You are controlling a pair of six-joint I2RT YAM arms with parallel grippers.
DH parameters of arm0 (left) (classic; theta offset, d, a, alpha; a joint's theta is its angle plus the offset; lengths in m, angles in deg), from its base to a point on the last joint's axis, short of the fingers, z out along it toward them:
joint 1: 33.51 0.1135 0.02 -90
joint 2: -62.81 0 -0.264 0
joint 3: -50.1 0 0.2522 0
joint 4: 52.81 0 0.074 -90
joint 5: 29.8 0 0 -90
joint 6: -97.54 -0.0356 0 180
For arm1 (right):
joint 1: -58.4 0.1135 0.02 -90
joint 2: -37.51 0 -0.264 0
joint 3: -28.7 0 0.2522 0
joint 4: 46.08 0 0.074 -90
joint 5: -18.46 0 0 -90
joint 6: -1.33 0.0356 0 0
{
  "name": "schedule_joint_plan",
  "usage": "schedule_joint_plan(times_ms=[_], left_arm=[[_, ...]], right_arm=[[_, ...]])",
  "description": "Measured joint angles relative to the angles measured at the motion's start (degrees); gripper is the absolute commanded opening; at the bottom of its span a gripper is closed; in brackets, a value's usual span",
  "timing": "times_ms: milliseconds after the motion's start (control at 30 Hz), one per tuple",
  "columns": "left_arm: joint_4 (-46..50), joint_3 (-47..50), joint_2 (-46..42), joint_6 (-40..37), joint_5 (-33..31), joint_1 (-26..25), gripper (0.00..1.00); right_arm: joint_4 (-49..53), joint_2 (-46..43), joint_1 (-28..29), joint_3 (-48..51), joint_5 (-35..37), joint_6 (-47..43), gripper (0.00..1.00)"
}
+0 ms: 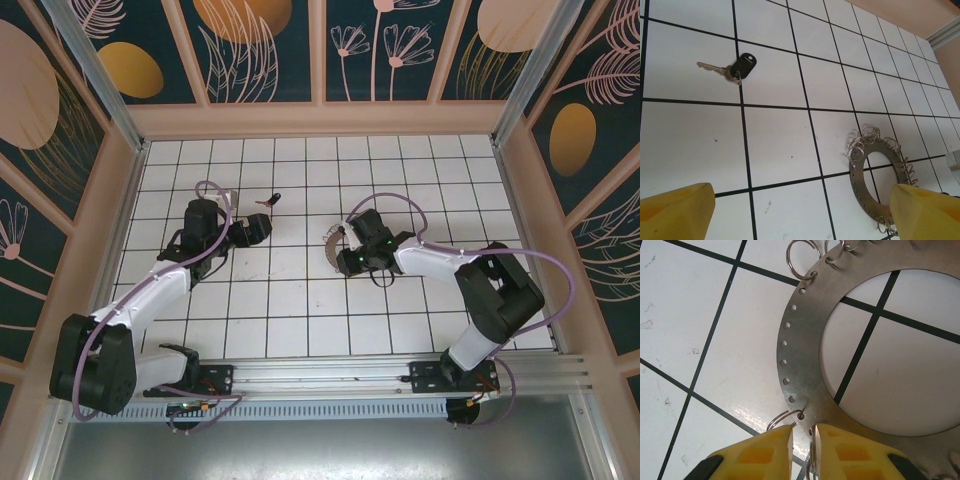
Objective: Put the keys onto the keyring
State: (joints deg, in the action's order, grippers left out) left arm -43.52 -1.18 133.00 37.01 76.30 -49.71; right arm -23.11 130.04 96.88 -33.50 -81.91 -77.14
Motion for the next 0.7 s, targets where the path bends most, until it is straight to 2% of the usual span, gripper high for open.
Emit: schedule_joint_plan(times_ms=[700], left_arm=[[0.02, 0.04, -0.83, 0.0, -0.02, 0.0, 0.9]], right_arm=[[0.59, 0.68, 1.07, 0.98, 1.97, 0.02, 0.24]])
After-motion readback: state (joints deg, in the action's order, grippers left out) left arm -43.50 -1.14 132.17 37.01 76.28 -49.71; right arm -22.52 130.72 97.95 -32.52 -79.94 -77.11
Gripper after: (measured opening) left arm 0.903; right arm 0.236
